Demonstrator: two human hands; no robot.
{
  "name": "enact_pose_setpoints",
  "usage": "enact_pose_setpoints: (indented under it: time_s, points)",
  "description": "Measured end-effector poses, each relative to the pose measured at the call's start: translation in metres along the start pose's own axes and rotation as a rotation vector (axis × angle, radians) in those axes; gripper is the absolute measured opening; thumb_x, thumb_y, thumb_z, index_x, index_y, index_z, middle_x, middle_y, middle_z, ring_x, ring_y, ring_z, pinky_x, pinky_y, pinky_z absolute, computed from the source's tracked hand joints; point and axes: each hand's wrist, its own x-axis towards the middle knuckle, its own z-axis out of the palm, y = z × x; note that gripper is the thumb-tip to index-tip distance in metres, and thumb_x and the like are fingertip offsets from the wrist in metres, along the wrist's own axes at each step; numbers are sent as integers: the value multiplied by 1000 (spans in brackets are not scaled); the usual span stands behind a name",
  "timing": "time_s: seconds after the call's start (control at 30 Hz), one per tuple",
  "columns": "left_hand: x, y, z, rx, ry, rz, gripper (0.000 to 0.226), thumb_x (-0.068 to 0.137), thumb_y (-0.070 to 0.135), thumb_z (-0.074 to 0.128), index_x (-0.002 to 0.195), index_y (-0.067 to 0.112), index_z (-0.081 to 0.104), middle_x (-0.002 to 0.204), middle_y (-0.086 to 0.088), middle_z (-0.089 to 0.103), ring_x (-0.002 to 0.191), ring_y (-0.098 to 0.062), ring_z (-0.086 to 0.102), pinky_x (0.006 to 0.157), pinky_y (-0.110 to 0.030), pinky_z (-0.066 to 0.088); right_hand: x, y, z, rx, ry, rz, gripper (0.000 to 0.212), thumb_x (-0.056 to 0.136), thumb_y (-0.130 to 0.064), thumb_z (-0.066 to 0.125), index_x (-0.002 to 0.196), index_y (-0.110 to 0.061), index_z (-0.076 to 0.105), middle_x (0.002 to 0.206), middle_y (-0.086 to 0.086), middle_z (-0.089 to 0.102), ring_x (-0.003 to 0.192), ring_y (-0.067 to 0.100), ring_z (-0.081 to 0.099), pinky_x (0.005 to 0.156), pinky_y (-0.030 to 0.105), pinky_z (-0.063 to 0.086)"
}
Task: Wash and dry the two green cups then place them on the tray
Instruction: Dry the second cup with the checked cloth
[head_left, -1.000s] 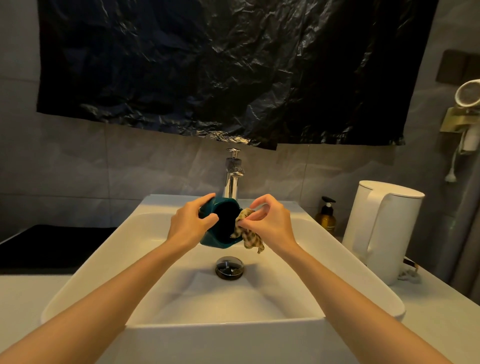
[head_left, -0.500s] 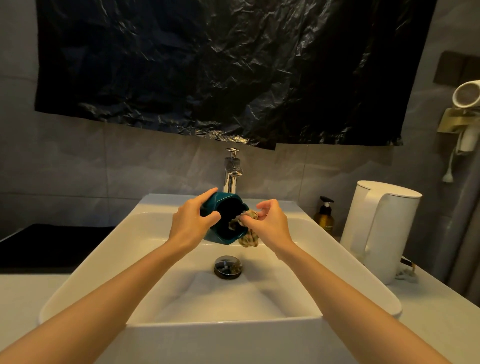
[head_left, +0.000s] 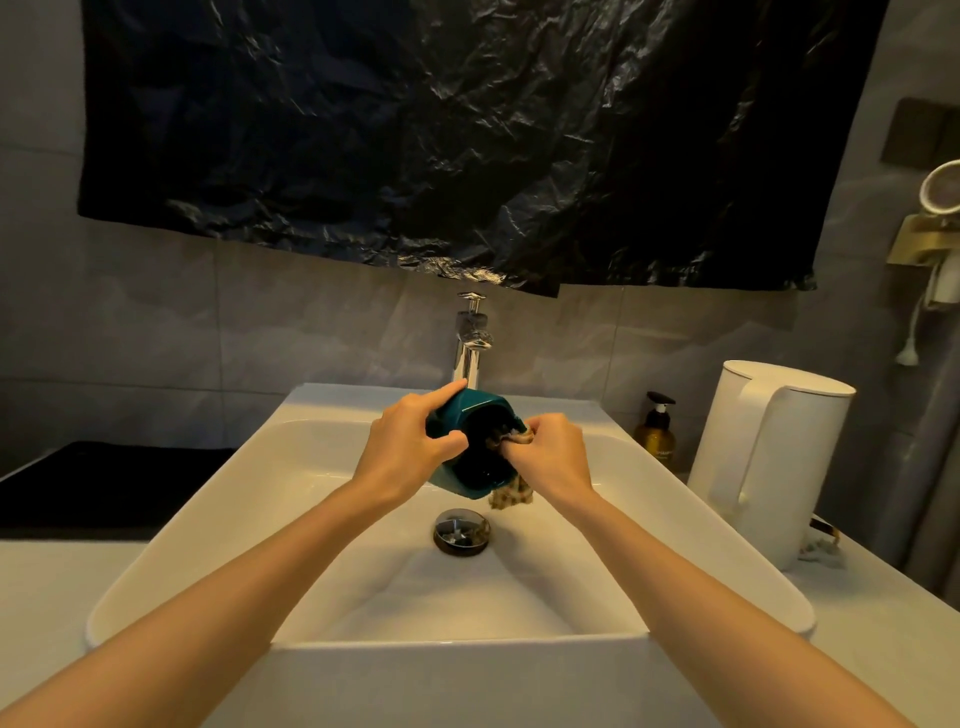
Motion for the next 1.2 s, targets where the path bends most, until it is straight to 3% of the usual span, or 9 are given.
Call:
enact_pose_setpoints:
  time_s: [0.17,0.43,0.53,0.6,0.7,0.77,0.9,1.03,1.2]
  points:
    - [0,-2,1,34,-45,1,57,85,17,64,138,28,47,121,-2,61,102,-13,52,80,-19,47,-1,-1,-3,-101,79,-187,6,84,-12,67,89,-9,69,82,5,68,74,19,62,62,32,56]
    - [-2,-4,1,56,-21,-84,51,89,18,58,138,25,46,122,-1,61,98,-11,49,83,-26,46,1,2,0,81,-275,192,13,82,-13,71,74,-10,60,80,6,62,78,17,60,60,24,49]
    - [0,-3,2,7,-86,-126,51,90,16,57,139,25,45,124,-3,60,98,-13,50,81,-29,50,3,2,0,-73,-135,51,9,83,-13,69,79,-5,65,78,7,64,73,17,61,60,28,52]
    - [1,-2,2,-11,-130,-135,51,90,15,57,138,26,46,122,-4,59,98,-15,51,79,-32,53,2,-1,-3,-162,-30,-118,6,82,-9,65,77,-5,64,75,6,64,68,18,58,51,25,47]
    - [-1,-2,4,64,-207,-100,52,88,16,58,137,31,48,118,-4,60,94,-14,53,74,-23,48,2,1,-6,-275,-4,-367,10,81,-8,61,89,-9,68,84,8,69,77,27,62,64,38,53]
    - [-2,-3,3,92,-221,-105,51,88,18,58,136,32,48,119,-4,61,95,-15,54,74,-22,47,0,1,-5,-313,-41,-398,15,83,-11,59,95,-11,68,89,10,70,81,29,62,70,41,53]
    - [0,-1,2,71,-180,-148,47,92,19,55,137,28,46,125,-5,57,102,-16,51,83,-30,51,-1,-2,1,-234,-88,-194,13,90,-14,54,91,-7,64,86,9,65,79,24,60,64,33,52]
    - [1,-2,-2,38,-140,-196,44,93,18,53,135,28,46,125,-7,58,105,-22,53,87,-40,54,0,-1,3,-120,-294,18,15,94,-14,49,84,-6,57,86,10,60,79,19,56,63,26,46]
    - [3,-5,-3,55,-203,-194,47,93,17,53,138,26,44,127,-7,57,110,-24,54,84,-37,54,-1,-1,4,-290,-314,-99,22,101,-18,40,104,-6,57,100,14,63,84,22,57,68,28,48]
